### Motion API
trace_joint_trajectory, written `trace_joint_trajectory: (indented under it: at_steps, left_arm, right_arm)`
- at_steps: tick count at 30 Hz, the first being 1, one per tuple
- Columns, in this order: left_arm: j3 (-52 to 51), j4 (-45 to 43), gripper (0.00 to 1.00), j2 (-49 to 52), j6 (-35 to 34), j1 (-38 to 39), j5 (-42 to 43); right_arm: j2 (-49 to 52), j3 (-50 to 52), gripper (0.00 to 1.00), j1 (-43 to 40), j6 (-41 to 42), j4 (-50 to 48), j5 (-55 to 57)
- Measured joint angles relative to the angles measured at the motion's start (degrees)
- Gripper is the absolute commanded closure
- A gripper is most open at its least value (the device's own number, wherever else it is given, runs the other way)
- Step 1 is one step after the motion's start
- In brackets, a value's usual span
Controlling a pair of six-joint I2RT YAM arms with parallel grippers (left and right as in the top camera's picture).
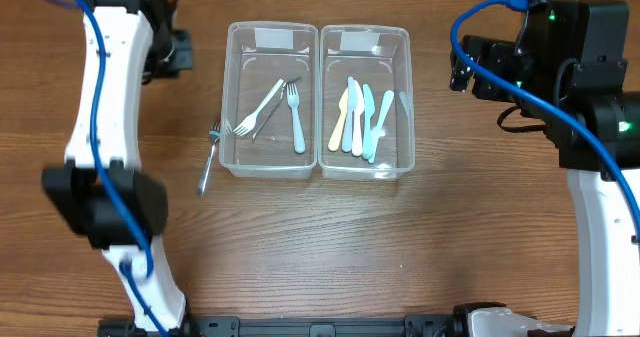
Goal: Pack container
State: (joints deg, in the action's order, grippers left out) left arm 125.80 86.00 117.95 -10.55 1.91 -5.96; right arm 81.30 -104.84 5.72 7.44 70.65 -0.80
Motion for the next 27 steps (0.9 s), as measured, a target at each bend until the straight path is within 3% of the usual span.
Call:
trace_joint_trajectory:
  at_steps: [4,12,17,27]
  left_arm:
    - [0.7,1.0,0.96,-4.5,-1.3,6.6,0.3]
    - [-3.7,-2.3,0.96,-1.5,-5.2,17.7,0.8]
    - [-8.2,-8.3,0.96,1.8,-6.1,21.3,1.0]
    - [-9.4,-11.0,0.96,7.0,-7.8,23.3,2.4]
  right_arm:
    - [0.0,0.0,0.0,0.0,0.0,0.0,0.0]
    - [0.0,0.0,0.0,0.0,0.0,0.0,0.0]
    - [0.0,0.0,0.0,0.0,0.0,0.0,0.0]
    - [0.0,0.0,0.0,0.0,0.0,0.0,0.0]
